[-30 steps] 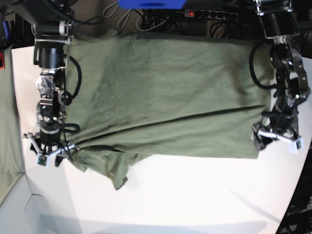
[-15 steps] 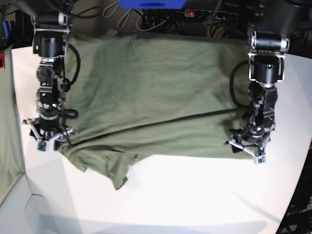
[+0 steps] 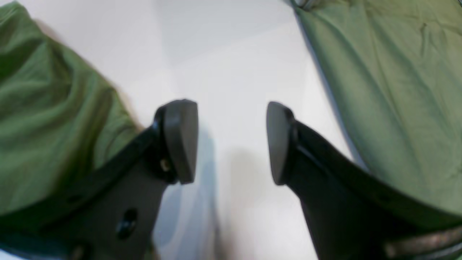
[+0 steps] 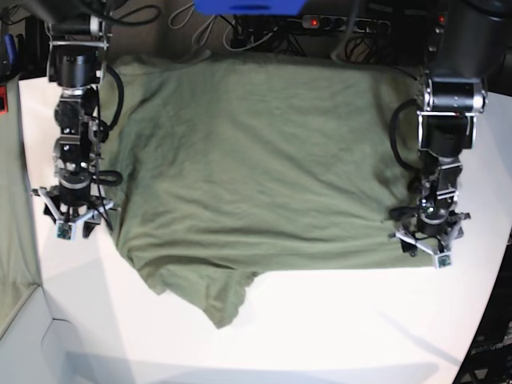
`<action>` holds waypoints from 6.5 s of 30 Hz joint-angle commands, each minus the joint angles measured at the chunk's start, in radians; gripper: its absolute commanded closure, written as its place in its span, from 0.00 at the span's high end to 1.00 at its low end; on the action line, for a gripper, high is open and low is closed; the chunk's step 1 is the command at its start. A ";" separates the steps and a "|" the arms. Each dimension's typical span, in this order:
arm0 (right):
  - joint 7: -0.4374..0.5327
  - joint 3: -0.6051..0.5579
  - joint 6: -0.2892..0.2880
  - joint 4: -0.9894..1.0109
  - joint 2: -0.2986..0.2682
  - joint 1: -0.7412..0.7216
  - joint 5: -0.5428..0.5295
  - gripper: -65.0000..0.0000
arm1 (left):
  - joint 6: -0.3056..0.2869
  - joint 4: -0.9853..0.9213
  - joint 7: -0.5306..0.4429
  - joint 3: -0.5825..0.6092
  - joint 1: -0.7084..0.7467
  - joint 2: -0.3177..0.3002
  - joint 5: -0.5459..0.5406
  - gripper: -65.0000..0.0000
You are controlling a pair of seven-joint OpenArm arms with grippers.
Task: Layout the t-shirt on the table in an organized manner, then fold the t-shirt properly
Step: 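Grasp the t-shirt fabric with both grippers and drag it to straighten, then release the fabric and move both grippers toward the collar edge, then grasp the collar-side edge with both grippers and pull it outward, then pinch the collar-side edge firmly with both grippers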
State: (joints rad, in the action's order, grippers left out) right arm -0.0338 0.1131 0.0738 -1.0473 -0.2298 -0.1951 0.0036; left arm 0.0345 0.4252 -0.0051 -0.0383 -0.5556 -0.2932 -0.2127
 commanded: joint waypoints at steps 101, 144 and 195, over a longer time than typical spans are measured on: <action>-0.372 0.185 -0.372 -0.627 0.298 0.383 -0.003 0.55 | 0.009 1.441 0.459 -0.274 0.988 0.104 0.000 0.61; -0.260 0.210 -0.372 -0.681 0.224 0.444 -0.001 0.56 | -0.245 1.452 0.457 -0.430 1.264 0.180 0.008 0.61; -0.390 0.314 -0.372 -0.778 0.309 0.779 -0.003 0.56 | -0.331 1.233 0.452 -0.501 1.121 0.214 0.009 0.21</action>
State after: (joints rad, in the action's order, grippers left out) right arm -0.4446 0.4271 -0.2993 -1.8122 0.0803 0.5827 0.0078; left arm -0.2932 1.6512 0.4286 -0.5388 0.5560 -0.0750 -0.2062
